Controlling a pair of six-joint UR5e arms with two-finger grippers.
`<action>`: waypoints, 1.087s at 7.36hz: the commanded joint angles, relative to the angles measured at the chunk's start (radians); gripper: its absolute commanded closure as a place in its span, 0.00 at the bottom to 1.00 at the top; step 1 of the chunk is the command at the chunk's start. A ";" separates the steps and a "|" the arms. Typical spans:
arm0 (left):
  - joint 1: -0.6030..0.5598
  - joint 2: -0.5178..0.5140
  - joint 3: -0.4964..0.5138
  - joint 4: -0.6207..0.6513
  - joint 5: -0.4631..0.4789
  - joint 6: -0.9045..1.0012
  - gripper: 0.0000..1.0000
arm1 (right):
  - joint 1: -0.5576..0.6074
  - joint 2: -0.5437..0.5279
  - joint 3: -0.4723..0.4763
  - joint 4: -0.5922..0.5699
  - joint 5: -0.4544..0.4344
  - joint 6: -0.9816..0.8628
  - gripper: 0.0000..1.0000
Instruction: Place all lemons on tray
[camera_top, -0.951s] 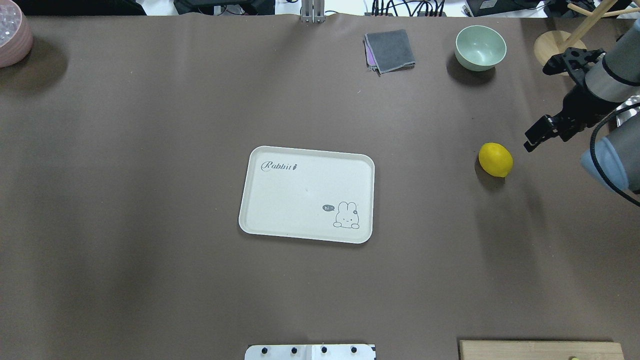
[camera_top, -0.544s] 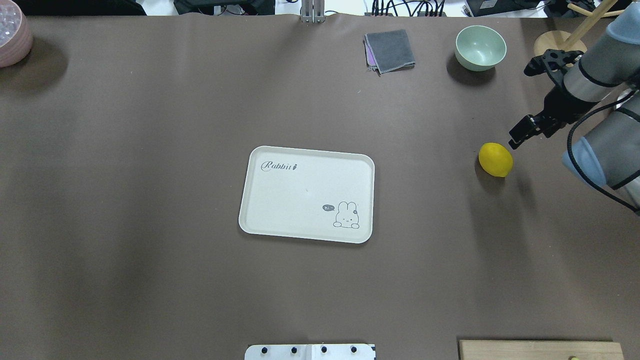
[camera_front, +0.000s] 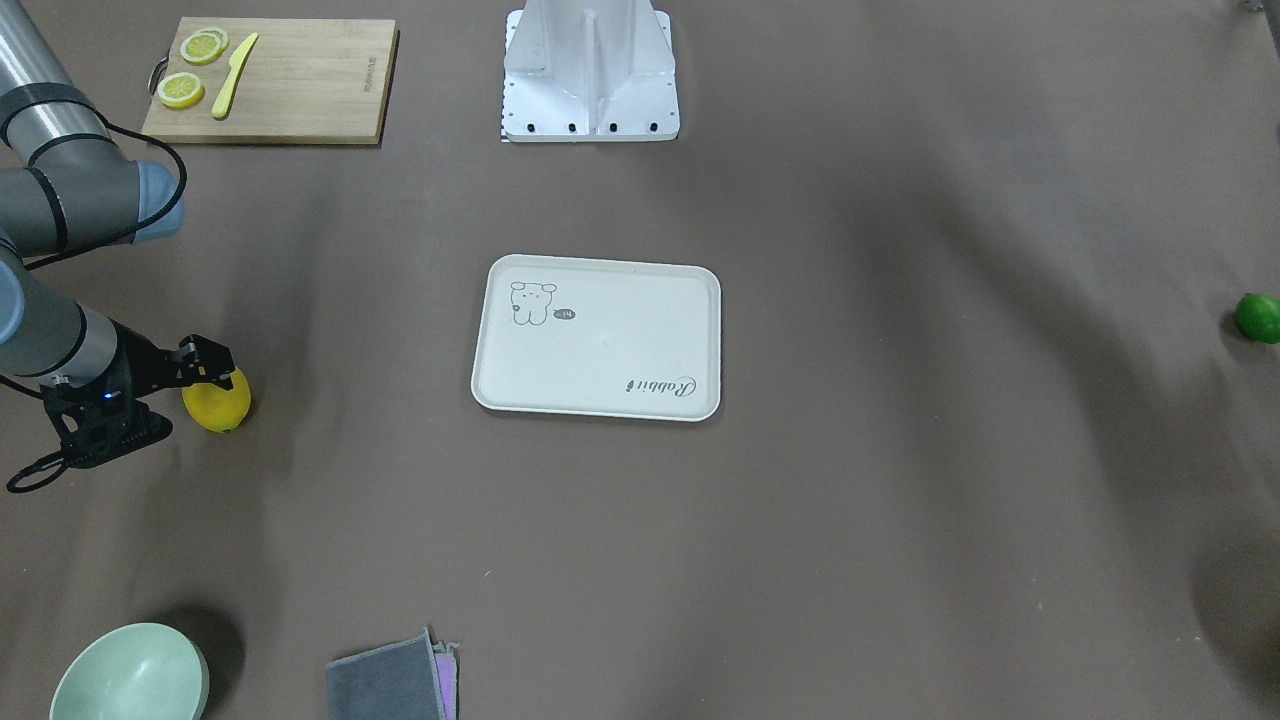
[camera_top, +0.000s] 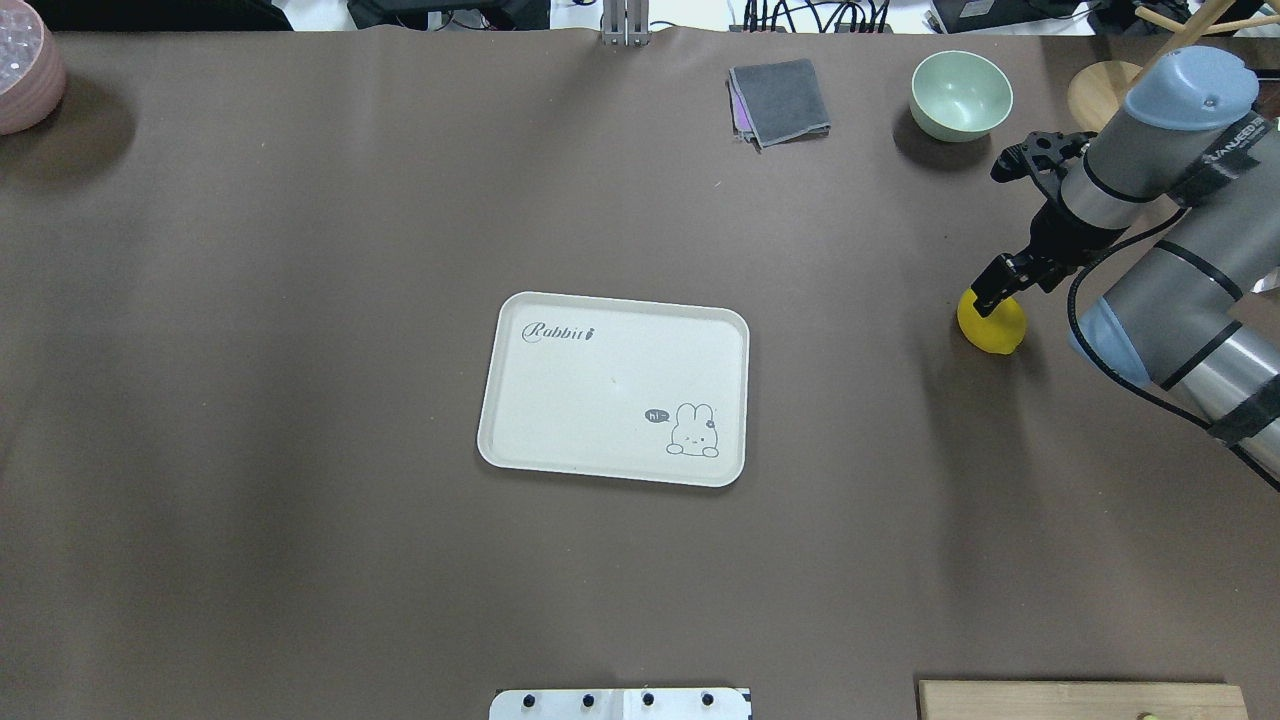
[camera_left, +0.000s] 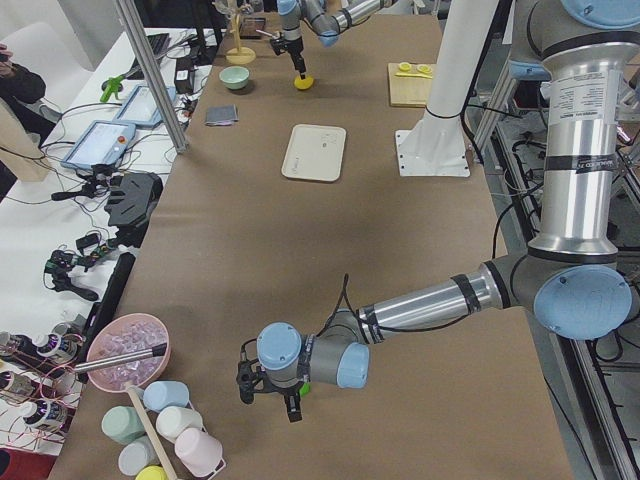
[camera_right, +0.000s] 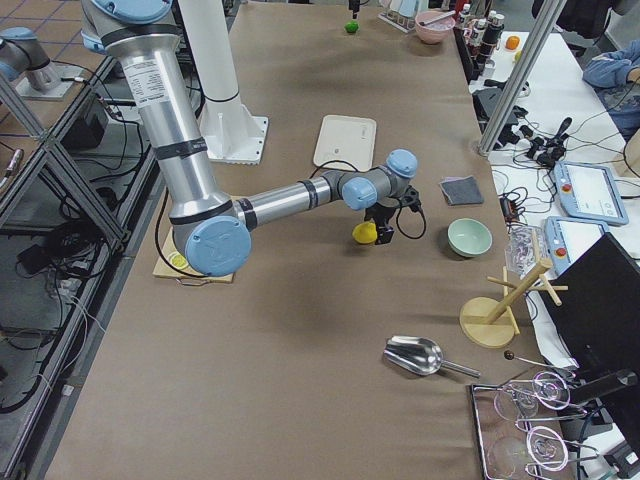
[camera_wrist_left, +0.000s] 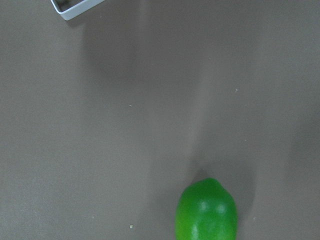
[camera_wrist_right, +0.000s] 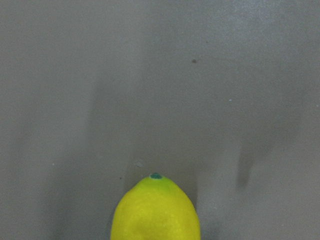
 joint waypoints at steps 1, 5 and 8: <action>0.019 -0.017 0.039 0.000 -0.003 0.005 0.02 | -0.003 0.021 -0.023 0.010 0.001 -0.004 0.00; 0.042 -0.042 0.071 0.000 -0.009 0.008 0.02 | -0.016 0.044 -0.101 0.045 0.002 -0.007 0.01; 0.059 -0.043 0.082 -0.002 -0.012 0.008 0.02 | -0.019 0.044 -0.106 0.045 0.015 -0.004 0.07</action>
